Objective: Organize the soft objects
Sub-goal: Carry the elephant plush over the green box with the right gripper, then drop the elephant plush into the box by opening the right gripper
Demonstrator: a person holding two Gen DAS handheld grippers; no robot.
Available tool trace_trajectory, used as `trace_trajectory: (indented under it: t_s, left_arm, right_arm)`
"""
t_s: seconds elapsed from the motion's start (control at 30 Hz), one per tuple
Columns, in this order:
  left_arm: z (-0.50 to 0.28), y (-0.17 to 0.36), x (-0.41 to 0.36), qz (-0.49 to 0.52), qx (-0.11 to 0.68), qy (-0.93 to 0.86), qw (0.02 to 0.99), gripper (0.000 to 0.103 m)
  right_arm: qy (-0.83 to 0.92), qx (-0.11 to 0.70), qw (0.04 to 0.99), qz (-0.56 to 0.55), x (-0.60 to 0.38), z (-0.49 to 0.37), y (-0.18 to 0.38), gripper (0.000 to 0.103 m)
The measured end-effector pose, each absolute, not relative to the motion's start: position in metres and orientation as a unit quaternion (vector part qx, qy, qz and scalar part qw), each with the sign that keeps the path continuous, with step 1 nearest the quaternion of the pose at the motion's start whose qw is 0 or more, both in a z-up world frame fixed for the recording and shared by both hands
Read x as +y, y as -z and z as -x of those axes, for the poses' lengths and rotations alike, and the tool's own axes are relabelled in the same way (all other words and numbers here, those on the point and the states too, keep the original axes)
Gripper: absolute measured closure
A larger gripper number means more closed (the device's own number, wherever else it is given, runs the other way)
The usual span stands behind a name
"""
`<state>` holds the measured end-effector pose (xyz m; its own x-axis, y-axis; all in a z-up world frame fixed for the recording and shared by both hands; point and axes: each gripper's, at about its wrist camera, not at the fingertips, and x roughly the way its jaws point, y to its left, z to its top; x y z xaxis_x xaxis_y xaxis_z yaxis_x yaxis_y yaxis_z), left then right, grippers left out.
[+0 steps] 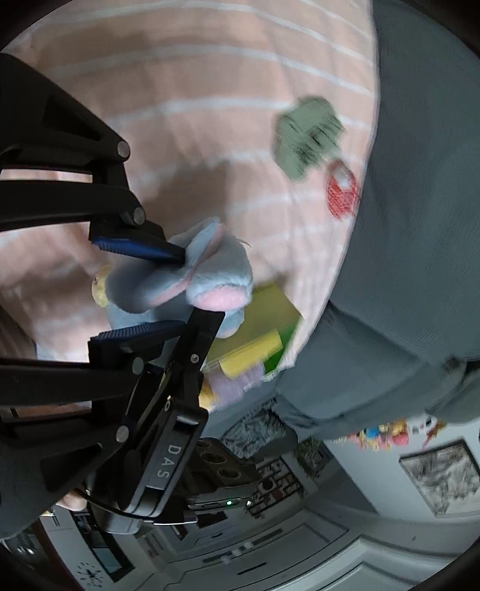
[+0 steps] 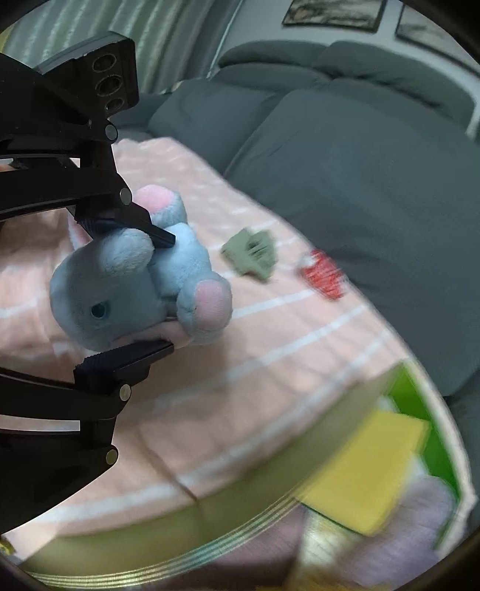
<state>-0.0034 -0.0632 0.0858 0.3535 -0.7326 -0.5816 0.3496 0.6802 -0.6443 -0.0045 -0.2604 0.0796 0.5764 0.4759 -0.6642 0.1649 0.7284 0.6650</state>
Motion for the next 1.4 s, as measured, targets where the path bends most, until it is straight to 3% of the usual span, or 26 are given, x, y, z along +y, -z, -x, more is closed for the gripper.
trace_trajectory:
  t_s: [0.23,0.5,0.87,1.17,1.23,1.3,1.37,1.4]
  left_arm:
    - [0.009,-0.152,-0.112,0.183,0.393,0.403,0.806,0.075]
    - [-0.005,-0.181,-0.201,0.162,0.369,0.463,0.789,0.075]
    - [-0.050,-0.146,-0.299,0.194,0.408,0.495,0.742,0.075]
    - [-0.063,-0.105,-0.315,0.176,0.456,0.466,0.738,0.074]
    - [-0.065,-0.102,-0.313,0.178,0.461,0.459,0.738,0.072]
    - [-0.066,-0.103,-0.308,0.176,0.464,0.454,0.740,0.067]
    - [-0.066,-0.109,-0.293,0.187,0.458,0.457,0.739,0.053]
    - [-0.066,-0.113,-0.285,0.190,0.454,0.454,0.743,0.041]
  right_arm:
    - [-0.068,0.351,0.865,-0.354,-0.306,0.035,-0.151,0.050]
    - [-0.009,0.282,0.885,-0.370,-0.385,0.053,-0.186,0.050]
    - [0.069,0.284,0.857,-0.424,-0.475,0.036,-0.150,0.051]
    - [0.105,0.327,0.846,-0.408,-0.482,0.019,-0.113,0.051]
    - [0.117,0.327,0.847,-0.403,-0.480,0.019,-0.115,0.050]
    - [0.129,0.333,0.847,-0.394,-0.477,0.018,-0.117,0.041]
    - [0.144,0.332,0.850,-0.384,-0.472,0.019,-0.125,0.035]
    - [0.148,0.328,0.856,-0.372,-0.466,0.019,-0.134,0.034]
